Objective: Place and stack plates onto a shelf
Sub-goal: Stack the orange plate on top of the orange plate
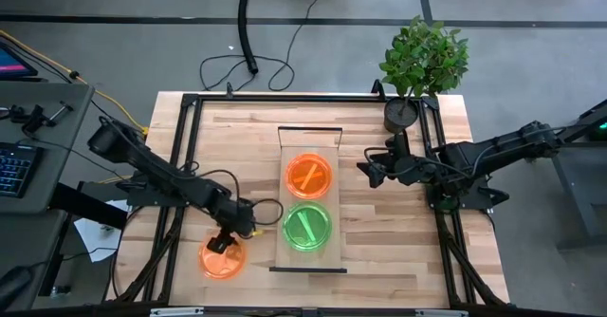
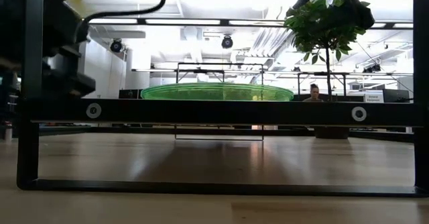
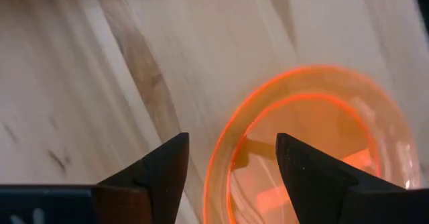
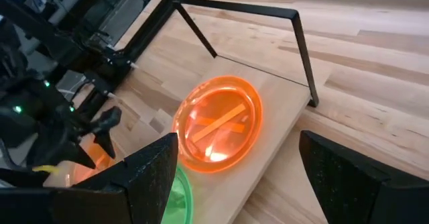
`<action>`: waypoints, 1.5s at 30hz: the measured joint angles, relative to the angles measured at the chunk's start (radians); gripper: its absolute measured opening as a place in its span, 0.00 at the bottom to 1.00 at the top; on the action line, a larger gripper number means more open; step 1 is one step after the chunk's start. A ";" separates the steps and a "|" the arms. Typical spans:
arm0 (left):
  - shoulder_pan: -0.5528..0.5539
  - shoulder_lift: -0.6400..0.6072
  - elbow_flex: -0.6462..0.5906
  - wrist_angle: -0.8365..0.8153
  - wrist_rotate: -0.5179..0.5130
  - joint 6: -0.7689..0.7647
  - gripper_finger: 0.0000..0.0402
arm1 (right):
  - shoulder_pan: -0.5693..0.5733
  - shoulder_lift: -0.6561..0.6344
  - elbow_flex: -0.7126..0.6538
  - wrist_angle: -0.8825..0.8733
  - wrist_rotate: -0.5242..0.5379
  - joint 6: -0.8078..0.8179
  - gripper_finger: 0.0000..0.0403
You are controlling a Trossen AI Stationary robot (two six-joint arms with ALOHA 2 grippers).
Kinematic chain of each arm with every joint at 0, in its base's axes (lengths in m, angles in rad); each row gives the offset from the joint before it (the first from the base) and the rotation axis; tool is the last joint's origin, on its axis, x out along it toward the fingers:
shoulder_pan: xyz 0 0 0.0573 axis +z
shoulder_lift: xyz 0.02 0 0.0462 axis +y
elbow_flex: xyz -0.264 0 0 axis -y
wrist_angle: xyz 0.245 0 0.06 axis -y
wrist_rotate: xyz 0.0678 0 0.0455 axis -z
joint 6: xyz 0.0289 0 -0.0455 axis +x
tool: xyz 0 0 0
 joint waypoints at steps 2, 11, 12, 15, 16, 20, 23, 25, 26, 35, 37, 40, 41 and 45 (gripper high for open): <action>-0.009 0.032 0.000 0.017 0.008 0.002 0.54 | 0.000 0.000 0.000 -0.005 0.004 0.008 0.73; -0.025 0.114 0.005 0.028 0.025 0.003 0.47 | 0.000 0.001 0.000 -0.014 0.005 0.024 0.73; -0.026 0.114 0.005 0.027 0.023 0.007 0.44 | 0.000 0.001 0.000 -0.015 0.005 0.023 0.73; -0.026 0.116 0.004 0.023 -0.004 0.030 0.29 | 0.000 0.001 0.000 -0.014 0.005 0.023 0.73; -0.026 0.116 0.004 0.019 -0.017 0.036 0.23 | 0.000 0.001 0.000 -0.015 0.005 0.023 0.73; -0.008 0.118 0.003 0.010 -0.027 0.018 0.03 | 0.000 0.001 0.000 -0.015 0.004 0.023 0.73; 0.015 0.105 0.002 0.007 -0.013 0.002 0.03 | 0.000 0.001 0.000 -0.016 0.004 0.023 0.73; 0.040 0.085 0.000 0.000 -0.008 -0.003 0.01 | 0.000 0.001 0.000 -0.016 0.005 0.023 0.73; 0.054 0.070 -0.002 -0.011 -0.009 -0.014 0.01 | 0.000 0.001 0.000 -0.016 0.005 0.023 0.73; 0.188 -0.185 -0.002 -0.093 -0.013 -0.074 0.00 | 0.000 0.001 0.000 -0.024 0.004 0.023 0.73; 0.216 -0.262 -0.001 -0.123 -0.005 -0.109 0.00 | 0.000 0.001 0.000 -0.026 0.004 0.023 0.73; 0.256 -0.367 0.016 -0.184 -0.003 -0.182 0.00 | 0.000 0.001 0.000 -0.027 0.004 0.021 0.73; 0.269 -0.399 0.027 -0.202 -0.004 -0.209 0.00 | 0.000 0.001 0.000 -0.027 0.004 0.021 0.73; 0.310 -0.489 0.070 -0.222 -0.064 -0.350 0.00 | 0.000 0.001 0.000 -0.028 0.003 0.019 0.73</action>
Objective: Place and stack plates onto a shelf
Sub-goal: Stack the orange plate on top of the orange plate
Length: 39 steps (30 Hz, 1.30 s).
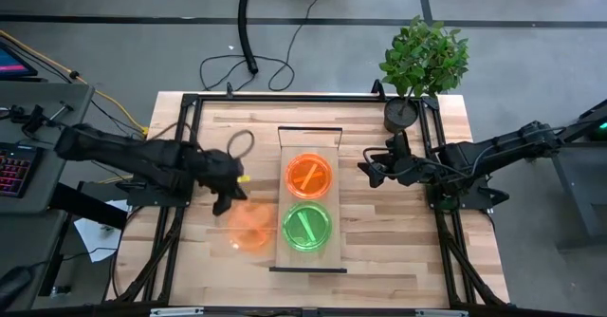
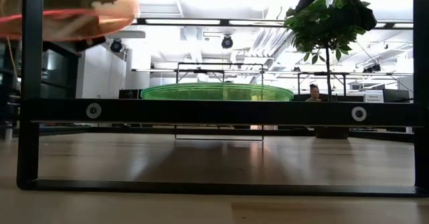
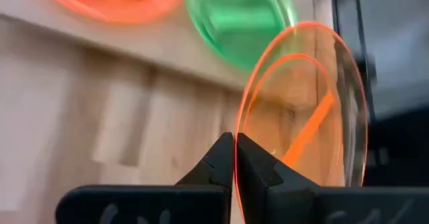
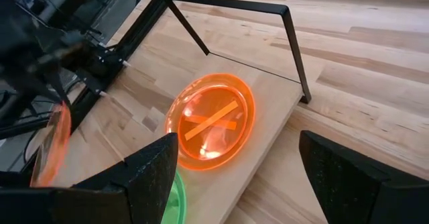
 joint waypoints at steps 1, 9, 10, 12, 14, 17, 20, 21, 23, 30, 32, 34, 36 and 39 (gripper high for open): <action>0.008 -0.014 0.010 0.004 -0.036 -0.032 0.00 | 0.000 0.000 0.000 -0.001 0.000 0.000 0.73; 0.028 -0.025 -0.033 0.194 -0.426 -0.382 0.00 | 0.000 0.000 0.000 -0.002 0.003 -0.001 0.73; 0.027 -0.012 -0.048 0.220 -0.466 -0.450 0.00 | 0.000 0.000 0.000 -0.002 0.003 -0.002 0.73; 0.027 0.012 -0.088 0.266 -0.533 -0.605 0.00 | 0.000 0.000 0.000 -0.003 0.016 -0.001 0.73; 0.027 0.050 -0.119 0.325 -0.579 -0.749 0.00 | 0.000 0.000 0.000 -0.003 0.027 -0.001 0.73; 0.026 0.120 -0.145 0.412 -0.594 -0.848 0.00 | 0.000 0.000 0.000 -0.003 0.034 0.000 0.73; 0.009 0.194 -0.146 0.522 -0.599 -0.877 0.00 | 0.000 0.000 0.000 -0.003 0.033 0.000 0.73; 0.002 0.221 -0.145 0.567 -0.607 -0.885 0.00 | 0.000 0.000 0.000 -0.005 0.034 0.000 0.73; -0.010 0.270 -0.145 0.632 -0.621 -0.906 0.00 | 0.000 0.000 0.000 -0.005 0.034 0.000 0.73; -0.029 0.436 -0.057 0.636 -0.653 -0.946 0.00 | 0.000 0.000 0.000 -0.005 0.037 0.000 0.73; -0.025 0.472 -0.015 0.611 -0.665 -0.921 0.00 | 0.000 0.000 0.000 -0.005 0.037 0.000 0.73; -0.017 0.501 0.028 0.566 -0.680 -0.892 0.00 | 0.000 0.000 0.000 -0.005 0.037 0.004 0.73; -0.007 0.527 0.068 0.530 -0.691 -0.856 0.00 | 0.000 0.000 0.000 -0.004 0.037 0.006 0.73; 0.005 0.554 0.112 0.471 -0.706 -0.815 0.00 | 0.000 0.000 0.000 -0.002 0.037 0.007 0.73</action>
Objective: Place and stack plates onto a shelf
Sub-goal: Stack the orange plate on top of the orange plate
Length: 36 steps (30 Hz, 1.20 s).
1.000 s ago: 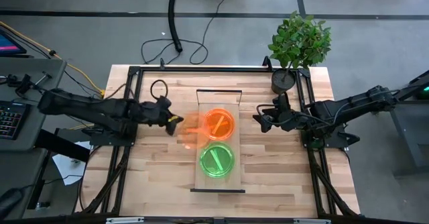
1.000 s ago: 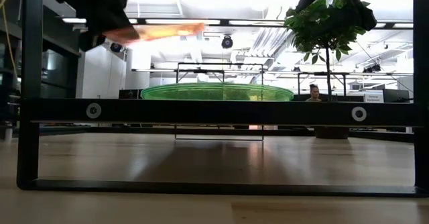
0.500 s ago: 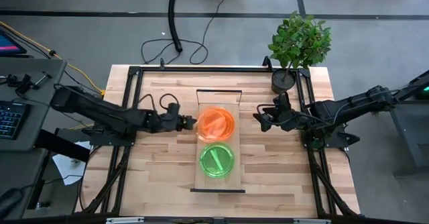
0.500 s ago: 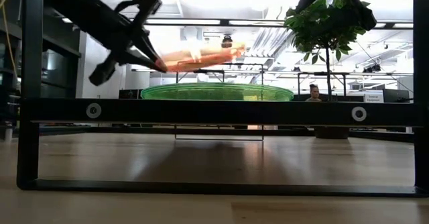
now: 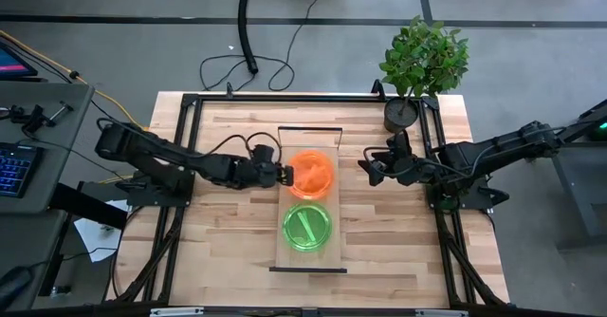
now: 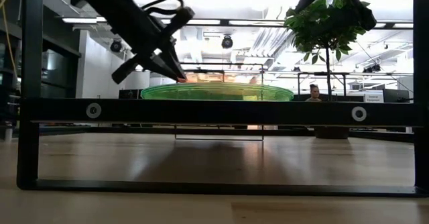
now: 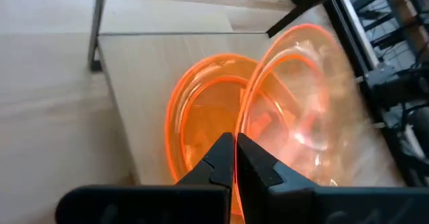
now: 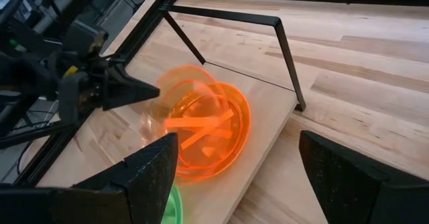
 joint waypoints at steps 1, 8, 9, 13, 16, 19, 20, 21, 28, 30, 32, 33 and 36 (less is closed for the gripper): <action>0.004 0.010 0.010 -0.003 -0.001 0.018 0.00 | 0.000 0.000 0.000 0.002 0.000 0.000 0.73; 0.010 0.020 0.017 -0.007 0.005 0.098 0.00 | 0.000 0.000 0.000 0.005 0.000 -0.002 0.73; 0.010 0.020 0.017 -0.007 0.005 0.106 0.00 | 0.000 0.000 0.000 0.005 0.000 -0.002 0.73; 0.011 0.020 0.017 -0.006 0.006 0.118 0.00 | 0.000 0.009 0.000 0.004 0.001 -0.002 0.73; 0.014 0.020 0.017 -0.007 0.005 0.120 0.02 | 0.000 0.026 0.000 0.006 0.000 -0.002 0.73; 0.018 0.020 0.017 -0.014 0.005 0.125 0.05 | 0.000 0.045 0.000 0.012 0.001 -0.001 0.73; 0.020 0.020 0.017 -0.015 0.005 0.131 0.06 | 0.000 0.051 0.000 0.011 0.000 0.003 0.73; 0.023 0.020 0.017 -0.017 0.005 0.136 0.07 | 0.000 0.056 0.000 0.011 0.000 0.016 0.73; 0.038 0.020 0.017 -0.032 -0.003 0.146 0.18 | 0.000 0.061 0.000 0.011 0.000 0.026 0.73; 0.038 0.020 0.017 -0.031 -0.003 0.146 0.22 | 0.000 0.056 0.000 0.013 0.000 0.026 0.73; 0.038 0.020 0.017 -0.030 -0.002 0.146 0.25 | 0.000 0.056 0.000 0.012 -0.001 0.026 0.73; 0.038 0.020 0.017 -0.029 -0.002 0.146 0.26 | 0.000 0.056 0.000 0.012 0.000 0.026 0.73; 0.038 0.020 0.017 -0.028 -0.002 0.146 0.30 | 0.000 0.056 0.000 0.012 -0.001 0.027 0.73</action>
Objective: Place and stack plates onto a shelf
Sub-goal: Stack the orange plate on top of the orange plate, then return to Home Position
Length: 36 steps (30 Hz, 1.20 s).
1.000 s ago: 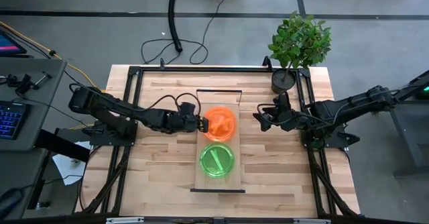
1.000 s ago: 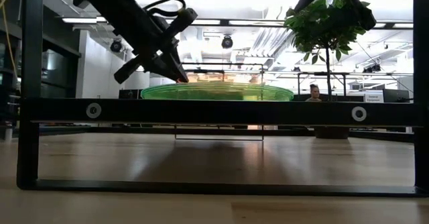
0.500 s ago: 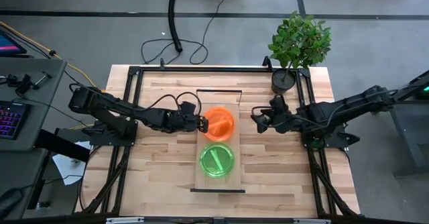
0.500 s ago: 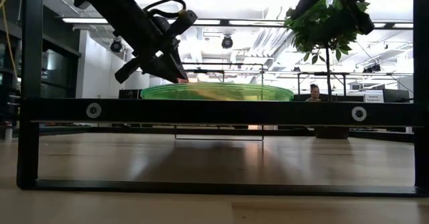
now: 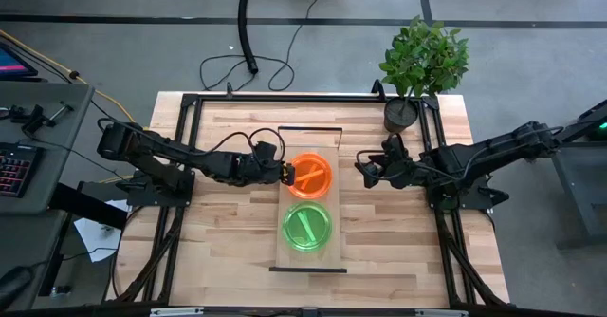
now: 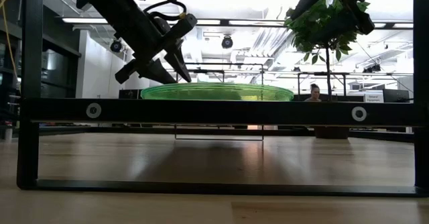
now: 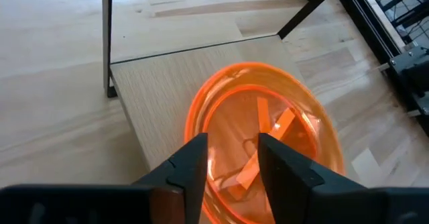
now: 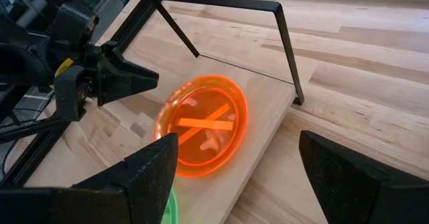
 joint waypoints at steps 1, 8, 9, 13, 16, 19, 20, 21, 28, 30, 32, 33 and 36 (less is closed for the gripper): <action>0.002 0.000 0.000 0.000 0.000 0.000 0.31 | 0.000 0.000 0.000 0.000 0.000 0.000 0.73; 0.048 -0.085 0.000 0.022 0.062 0.122 0.37 | 0.000 0.000 0.000 0.102 -0.043 -0.054 0.73; 0.056 -0.110 0.000 0.037 0.083 0.172 0.37 | 0.000 -0.002 0.000 0.128 -0.049 -0.077 0.73; 0.071 -0.234 0.000 0.145 0.208 0.478 0.36 | 0.001 -0.018 0.000 0.237 -0.072 -0.176 0.73; 0.062 -0.328 0.000 0.233 0.270 0.678 0.34 | 0.001 -0.038 0.000 0.299 -0.090 -0.237 0.73; 0.036 -0.417 0.002 0.265 0.280 0.804 0.29 | 0.000 -0.062 0.000 0.332 -0.087 -0.275 0.73; 0.027 -0.443 0.002 0.273 0.280 0.832 0.27 | 0.000 -0.071 0.000 0.341 -0.087 -0.289 0.73; 0.017 -0.470 0.002 0.263 0.277 0.857 0.24 | 0.000 -0.079 0.000 0.349 -0.087 -0.307 0.73; -0.034 -0.603 -0.119 0.319 0.277 0.934 0.02 | 0.000 -0.146 0.000 0.381 -0.122 -0.396 0.61; -0.036 -0.640 -0.195 0.385 0.277 0.933 0.02 | 0.000 -0.167 0.000 0.384 -0.123 -0.397 0.52; -0.035 -0.670 -0.272 0.512 0.317 0.935 0.01 | 0.000 -0.188 0.000 0.384 -0.130 -0.404 0.40; -0.029 -0.686 -0.314 0.587 0.353 0.941 0.00 | 0.000 -0.197 0.000 0.383 -0.138 -0.413 0.32; -0.004 -0.719 -0.412 0.746 0.424 0.946 0.00 | 0.000 -0.225 0.000 0.380 -0.158 -0.468 0.08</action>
